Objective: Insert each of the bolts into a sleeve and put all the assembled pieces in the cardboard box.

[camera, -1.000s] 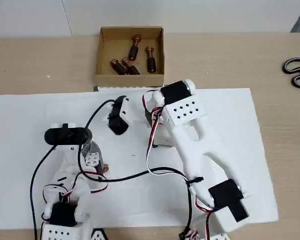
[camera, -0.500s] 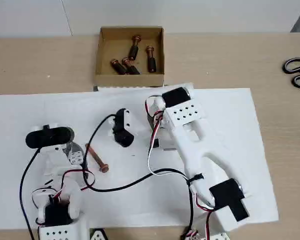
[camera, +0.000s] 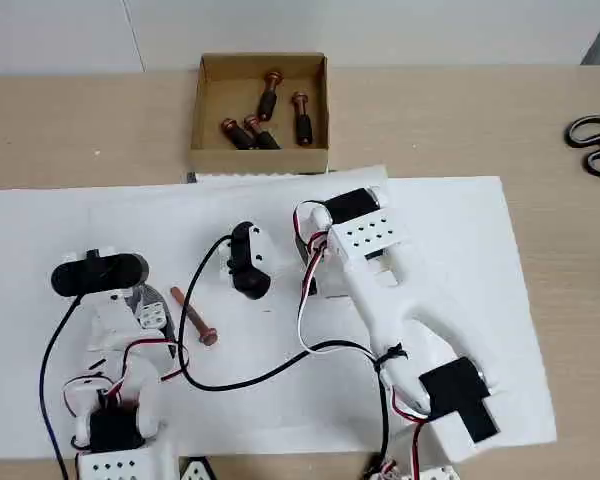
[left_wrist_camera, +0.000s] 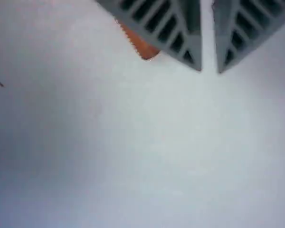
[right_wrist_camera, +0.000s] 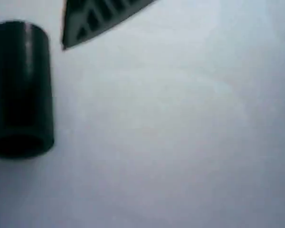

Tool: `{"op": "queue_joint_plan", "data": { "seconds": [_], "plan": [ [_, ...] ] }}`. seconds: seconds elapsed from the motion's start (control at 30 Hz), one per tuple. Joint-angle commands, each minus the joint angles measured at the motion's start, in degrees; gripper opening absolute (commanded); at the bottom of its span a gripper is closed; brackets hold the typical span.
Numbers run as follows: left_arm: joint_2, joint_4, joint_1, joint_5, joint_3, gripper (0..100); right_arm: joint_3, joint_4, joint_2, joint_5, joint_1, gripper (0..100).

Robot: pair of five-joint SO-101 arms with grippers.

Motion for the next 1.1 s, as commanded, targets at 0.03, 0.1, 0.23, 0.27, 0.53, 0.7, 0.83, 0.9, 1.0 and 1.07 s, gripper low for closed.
{"op": "queue_joint_plan", "data": {
  "seconds": [0.03,0.1,0.23,0.27,0.53,0.7,0.83,0.9,1.0,1.07],
  "plan": [
    [-0.4,-1.4,-0.3,-0.2,-0.3,1,-0.4,-0.7,1.0,0.6,0.1,16.3],
    [-0.4,-1.4,-0.3,-0.2,-0.3,1,-0.4,-0.7,2.4,0.6,0.1,16.3],
    [-0.4,-1.4,-0.3,-0.2,-0.3,1,-0.5,-2.0,4.2,0.6,0.0,16.3],
    [-0.4,-1.4,-0.3,-0.2,-0.3,1,-0.5,-2.5,4.6,0.6,0.0,16.3],
    [-0.4,-1.4,-0.3,-0.2,-0.3,1,-0.5,-5.9,8.6,0.6,-0.7,16.2],
    [-0.4,-1.4,-0.1,-0.2,-0.3,1,-0.5,-8.1,11.2,0.6,-1.5,12.1],
    [-0.4,-1.5,-0.1,-0.2,-0.3,1,-0.5,-8.7,11.8,0.4,-2.1,2.0],
    [-0.4,-1.6,-0.1,-0.2,-0.3,1,-0.5,-8.4,11.8,0.4,-2.2,0.7],
    [-0.4,-2.1,-0.1,-0.2,-0.1,1,-0.6,-8.3,11.4,0.3,-2.2,0.8],
    [-0.4,-2.2,-0.1,-0.1,-0.1,1,-1.8,-7.5,10.4,-0.5,-2.2,0.8]
  ]
}}
